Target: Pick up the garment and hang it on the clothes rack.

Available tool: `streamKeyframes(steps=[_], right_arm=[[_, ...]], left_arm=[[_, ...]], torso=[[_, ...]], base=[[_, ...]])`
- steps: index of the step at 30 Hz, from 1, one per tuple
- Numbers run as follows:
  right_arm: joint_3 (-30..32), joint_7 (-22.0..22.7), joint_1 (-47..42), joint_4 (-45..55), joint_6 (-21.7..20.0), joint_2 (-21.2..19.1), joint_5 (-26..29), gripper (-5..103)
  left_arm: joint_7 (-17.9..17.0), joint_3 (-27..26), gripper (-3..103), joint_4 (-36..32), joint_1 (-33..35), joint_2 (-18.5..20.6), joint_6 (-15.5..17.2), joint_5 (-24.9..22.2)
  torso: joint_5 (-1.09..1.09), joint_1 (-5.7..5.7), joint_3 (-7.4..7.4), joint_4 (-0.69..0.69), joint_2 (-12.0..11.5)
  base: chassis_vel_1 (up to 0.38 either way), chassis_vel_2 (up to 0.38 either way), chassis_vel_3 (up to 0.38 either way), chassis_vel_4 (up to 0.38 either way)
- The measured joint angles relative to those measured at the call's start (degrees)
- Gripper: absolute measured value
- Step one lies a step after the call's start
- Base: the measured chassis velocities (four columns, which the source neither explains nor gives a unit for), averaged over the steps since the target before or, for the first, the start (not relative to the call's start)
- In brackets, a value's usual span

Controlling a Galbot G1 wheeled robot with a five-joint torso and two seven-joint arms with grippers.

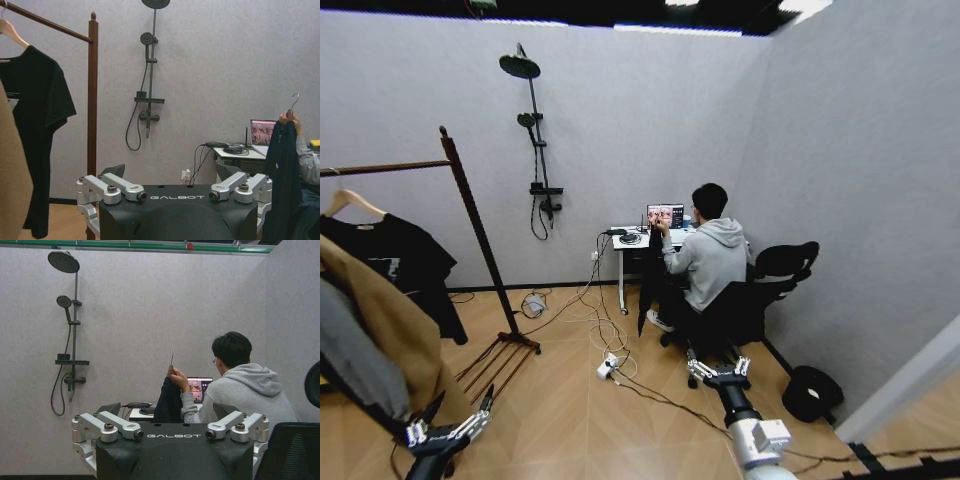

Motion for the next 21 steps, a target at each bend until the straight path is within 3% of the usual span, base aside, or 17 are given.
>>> streamKeyframes(steps=[2,5,8,21], right_arm=[[-0.1,0.0,0.0,-0.1,0.0,0.1,0.0,100],[-0.3,0.0,0.0,-0.1,0.2,0.2,0.0,100],[-0.2,0.0,-0.1,-0.1,0.3,0.3,-0.1,100],[0.2,0.2,-1.5,0.1,1.1,0.6,-0.3,100]], left_arm=[[0.0,0.0,100,0.0,0.0,0.0,0.0,0.0],[0.0,0.0,100,0.0,0.0,0.0,0.0,0.0],[0.0,0.0,100,0.0,0.0,0.0,0.0,0.0],[0.0,0.0,100,0.0,0.0,0.0,0.0,0.0]], torso=[[0.07,0.0,0.0,0.0,0.0],[-0.01,-0.01,0.0,0.01,0.0],[0.07,0.0,0.0,-0.01,0.0],[0.03,-0.02,-0.01,-0.01,0.0]], base=[[-0.347,0.346,0.35,-0.337],[-0.342,0.345,0.354,-0.337],[-0.362,0.346,0.364,-0.352],[-0.36,0.355,0.357,-0.36]])
